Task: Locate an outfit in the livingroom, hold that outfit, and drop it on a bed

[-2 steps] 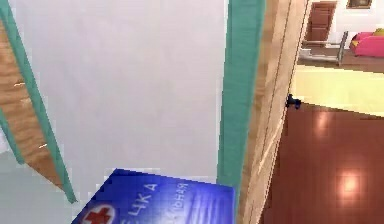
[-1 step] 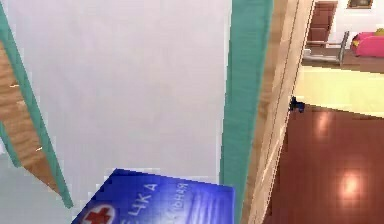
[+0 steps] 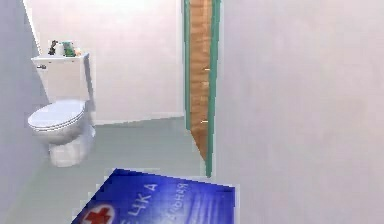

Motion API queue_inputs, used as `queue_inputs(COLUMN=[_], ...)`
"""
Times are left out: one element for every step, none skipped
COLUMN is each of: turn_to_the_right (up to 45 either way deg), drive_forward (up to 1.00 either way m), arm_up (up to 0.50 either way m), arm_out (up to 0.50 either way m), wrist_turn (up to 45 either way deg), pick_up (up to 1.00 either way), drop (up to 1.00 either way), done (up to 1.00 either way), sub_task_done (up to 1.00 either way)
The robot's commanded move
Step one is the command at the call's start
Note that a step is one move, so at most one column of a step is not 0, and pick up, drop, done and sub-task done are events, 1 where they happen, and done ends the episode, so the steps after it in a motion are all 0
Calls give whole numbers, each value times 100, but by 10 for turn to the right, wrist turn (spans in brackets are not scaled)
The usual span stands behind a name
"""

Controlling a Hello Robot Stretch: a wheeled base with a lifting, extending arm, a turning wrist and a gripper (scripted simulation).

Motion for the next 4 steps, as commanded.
queue_inputs(turn_to_the_right=[-120, 0, 0, 450], drive_forward=[0, 100, 75, 0], arm_up=[0, 0, 0, 0], arm_out=[0, 0, 0, 0], wrist_turn=[0, 0, 0, 0], pick_up=[0, 0, 0, 0], drop=[0, 0, 0, 0], done=[0, 0, 0, 0], sub_task_done=[0, 0, 0, 0])
